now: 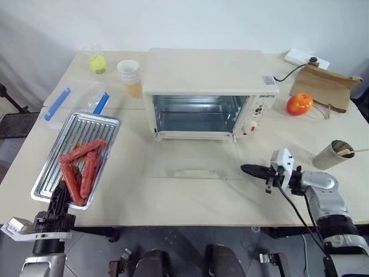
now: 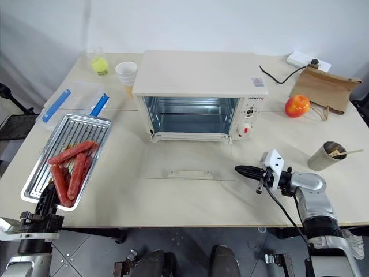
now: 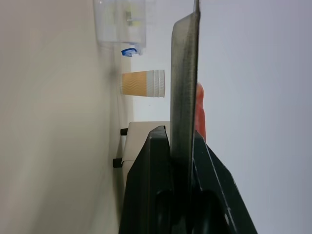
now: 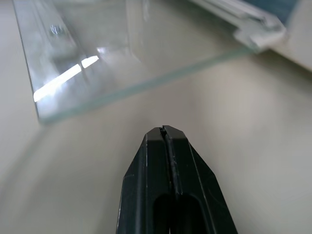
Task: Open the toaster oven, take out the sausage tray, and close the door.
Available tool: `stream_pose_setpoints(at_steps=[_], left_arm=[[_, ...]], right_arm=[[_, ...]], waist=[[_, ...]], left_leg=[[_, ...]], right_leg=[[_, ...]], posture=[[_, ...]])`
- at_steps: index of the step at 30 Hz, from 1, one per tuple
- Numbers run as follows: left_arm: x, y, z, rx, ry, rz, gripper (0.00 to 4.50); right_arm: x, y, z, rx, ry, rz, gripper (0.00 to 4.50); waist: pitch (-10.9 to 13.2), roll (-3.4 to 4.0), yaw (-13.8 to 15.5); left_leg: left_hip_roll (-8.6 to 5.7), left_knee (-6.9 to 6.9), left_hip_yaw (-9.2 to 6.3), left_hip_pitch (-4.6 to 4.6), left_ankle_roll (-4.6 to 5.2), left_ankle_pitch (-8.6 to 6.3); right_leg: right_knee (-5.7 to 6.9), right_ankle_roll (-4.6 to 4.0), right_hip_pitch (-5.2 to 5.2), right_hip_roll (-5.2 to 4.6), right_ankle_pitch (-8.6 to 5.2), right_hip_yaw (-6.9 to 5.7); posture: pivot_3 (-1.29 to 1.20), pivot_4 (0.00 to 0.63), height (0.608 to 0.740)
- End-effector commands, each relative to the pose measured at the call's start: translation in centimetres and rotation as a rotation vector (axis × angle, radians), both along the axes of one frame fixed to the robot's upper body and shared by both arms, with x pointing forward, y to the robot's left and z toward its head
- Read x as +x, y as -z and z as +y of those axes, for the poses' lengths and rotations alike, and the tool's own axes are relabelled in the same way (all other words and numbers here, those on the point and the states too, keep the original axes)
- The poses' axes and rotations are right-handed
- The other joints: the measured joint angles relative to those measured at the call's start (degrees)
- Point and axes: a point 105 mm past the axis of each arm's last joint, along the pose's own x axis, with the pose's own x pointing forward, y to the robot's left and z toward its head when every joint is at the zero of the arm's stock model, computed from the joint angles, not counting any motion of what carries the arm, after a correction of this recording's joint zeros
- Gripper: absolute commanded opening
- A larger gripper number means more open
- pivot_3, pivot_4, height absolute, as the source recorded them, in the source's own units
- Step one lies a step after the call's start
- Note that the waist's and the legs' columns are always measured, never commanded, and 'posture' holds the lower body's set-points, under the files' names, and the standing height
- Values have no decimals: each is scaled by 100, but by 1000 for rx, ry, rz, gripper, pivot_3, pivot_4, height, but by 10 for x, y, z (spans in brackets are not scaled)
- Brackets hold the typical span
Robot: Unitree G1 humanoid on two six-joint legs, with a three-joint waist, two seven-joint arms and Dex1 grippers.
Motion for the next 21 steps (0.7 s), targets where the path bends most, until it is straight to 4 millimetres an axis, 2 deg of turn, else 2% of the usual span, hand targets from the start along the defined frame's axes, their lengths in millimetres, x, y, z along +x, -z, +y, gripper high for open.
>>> stream_pose_setpoints(at_steps=[1, 6, 10, 16, 21], left_arm=[[-2, -13, 0, 16, -7, -38, 0], [0, -13, 0, 28, -1, -17, 0], [0, -13, 0, 27, 1, -10, 0], [1, -10, -1, 19, 3, 9, 0], [0, -7, -5, 21, 18, 33, 0]], right_arm=[[2, -20, 2, 71, -22, -78, 21], [-3, -38, 5, 127, -47, -113, 21], [-3, -62, 3, 187, -26, -158, 21], [3, -98, 6, 291, -4, -195, 21], [11, -122, 15, 410, -2, -146, 21]], waist=[[0, 0, 2], [0, 0, 16], [0, 0, 13], [0, 0, 5], [0, 0, 8]], left_leg=[[0, 0, 0, 0, 0, 0], [-2, 2, 0, -1, 3, -1], [0, 2, -1, -1, 3, -2], [2, 2, -1, -2, 2, -4], [3, 1, -1, -4, 3, -6]], right_leg=[[-1, 1, 1, 1, 0, 0], [-3, 2, 2, -2, 1, 1], [-4, 2, 1, -1, 1, 1], [-4, 2, -1, -1, 1, 1], [-5, 2, -4, -1, 1, 1]], posture=[[0, 150, 740], [0, 150, 740], [0, 150, 740], [0, 150, 740], [0, 150, 740]])
